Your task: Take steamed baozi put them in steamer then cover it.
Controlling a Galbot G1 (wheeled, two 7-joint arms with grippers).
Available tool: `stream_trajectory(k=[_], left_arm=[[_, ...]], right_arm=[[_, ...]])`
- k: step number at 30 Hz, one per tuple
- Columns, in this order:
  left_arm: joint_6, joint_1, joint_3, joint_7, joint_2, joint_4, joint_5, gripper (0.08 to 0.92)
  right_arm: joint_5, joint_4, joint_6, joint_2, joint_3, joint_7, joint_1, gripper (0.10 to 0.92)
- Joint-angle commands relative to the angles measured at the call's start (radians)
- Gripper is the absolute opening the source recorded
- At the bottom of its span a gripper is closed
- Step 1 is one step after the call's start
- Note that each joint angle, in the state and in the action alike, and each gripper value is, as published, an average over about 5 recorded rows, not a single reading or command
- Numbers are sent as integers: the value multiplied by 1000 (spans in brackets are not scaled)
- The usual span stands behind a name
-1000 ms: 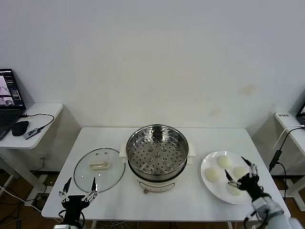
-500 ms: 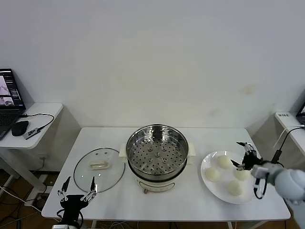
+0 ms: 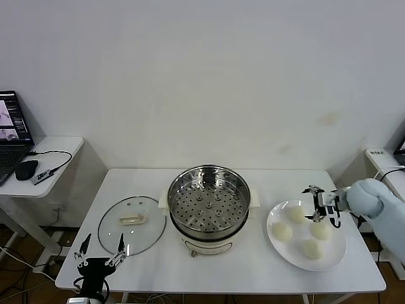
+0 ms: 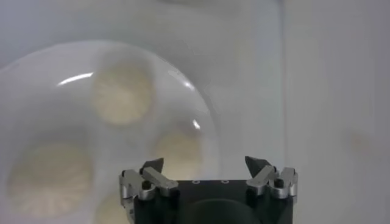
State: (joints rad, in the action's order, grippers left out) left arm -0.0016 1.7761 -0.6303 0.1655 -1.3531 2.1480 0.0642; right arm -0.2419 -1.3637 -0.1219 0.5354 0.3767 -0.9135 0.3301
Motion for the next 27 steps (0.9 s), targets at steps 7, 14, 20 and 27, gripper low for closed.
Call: stream_trajectory(k=[7,14,20,27], left_arm=[[-1,3,-11,0,-1,9,-2,823],[0,0,-11,-2,-2,11,-6,823],[0,1,-14,-3,0,12,-8,823],[-1,-1,-13,-2,-1,8,-8,823]], right_arm=[[21,235,1,112,348,-133,-277,823],[-4,296,-4,175,308,-112,-233,823],[-18,305,-11,201,290,-108,-204,823],[-30,316,-22,209,281,-98,-191,770]])
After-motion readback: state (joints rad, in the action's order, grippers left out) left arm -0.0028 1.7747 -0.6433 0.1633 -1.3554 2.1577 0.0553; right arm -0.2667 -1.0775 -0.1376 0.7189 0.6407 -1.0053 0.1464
